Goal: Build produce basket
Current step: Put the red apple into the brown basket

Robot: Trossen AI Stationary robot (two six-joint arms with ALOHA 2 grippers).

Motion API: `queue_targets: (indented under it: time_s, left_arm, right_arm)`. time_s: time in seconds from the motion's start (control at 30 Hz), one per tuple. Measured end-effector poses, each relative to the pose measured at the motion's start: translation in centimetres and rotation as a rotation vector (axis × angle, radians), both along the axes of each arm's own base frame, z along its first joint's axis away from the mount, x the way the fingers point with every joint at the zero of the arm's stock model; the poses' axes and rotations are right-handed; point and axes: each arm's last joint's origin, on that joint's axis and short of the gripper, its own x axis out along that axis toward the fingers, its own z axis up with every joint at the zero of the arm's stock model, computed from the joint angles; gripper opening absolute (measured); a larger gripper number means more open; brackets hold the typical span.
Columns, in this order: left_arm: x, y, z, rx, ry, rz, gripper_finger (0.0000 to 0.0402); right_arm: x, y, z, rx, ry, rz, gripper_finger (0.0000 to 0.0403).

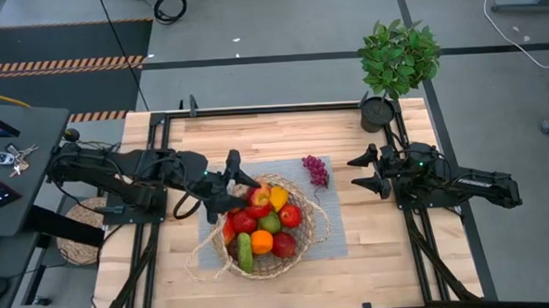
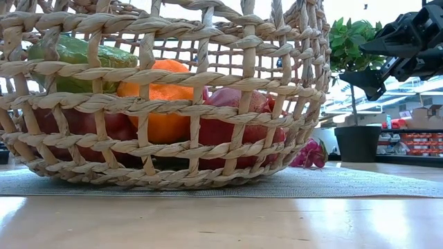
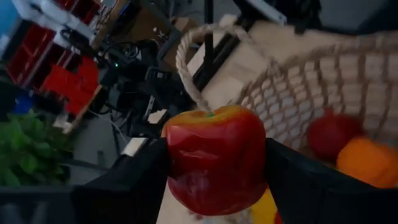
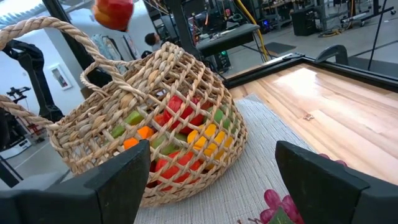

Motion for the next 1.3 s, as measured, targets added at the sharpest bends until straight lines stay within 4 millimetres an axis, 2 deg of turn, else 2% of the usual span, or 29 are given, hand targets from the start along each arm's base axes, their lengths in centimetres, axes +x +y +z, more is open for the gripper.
queue_targets:
  time_s: [0.1, 0.33, 0.57, 0.9, 1.2, 1.3]
  left_arm:
    - [0.0, -0.4, 0.3, -0.170, -0.005, 0.053, 0.0247]
    - [0.5, -0.5, -0.3, -0.769, 0.106, 0.321, 0.0248]
    - [1.3, -1.4, -1.0, -1.072, 0.178, 0.439, 0.0248]
    - [3.4, -3.7, -3.2, -1.166, 0.264, 0.489, 0.0247]
    - [4.1, -5.4, -4.5, -1.129, 0.296, 0.489, 0.0246]
    - [4.5, -6.0, -4.6, -1.065, 0.288, 0.500, 0.0246]
  right_arm:
    - [0.0, 0.0, 0.0, 0.000, 0.000, 0.000, 0.0348]
    - [0.0, 0.0, 0.0, 0.000, 0.000, 0.000, 0.0348]
    - [0.0, 0.0, 0.0, 0.000, 0.000, 0.000, 0.0348]
    - [0.0, 0.0, 0.2, -0.005, -0.019, -0.009, 0.0348]
    - [0.0, -0.1, 0.3, -0.007, -0.026, -0.016, 0.0348]
    - [0.0, -0.1, 0.4, -0.009, -0.032, -0.016, 0.0348]
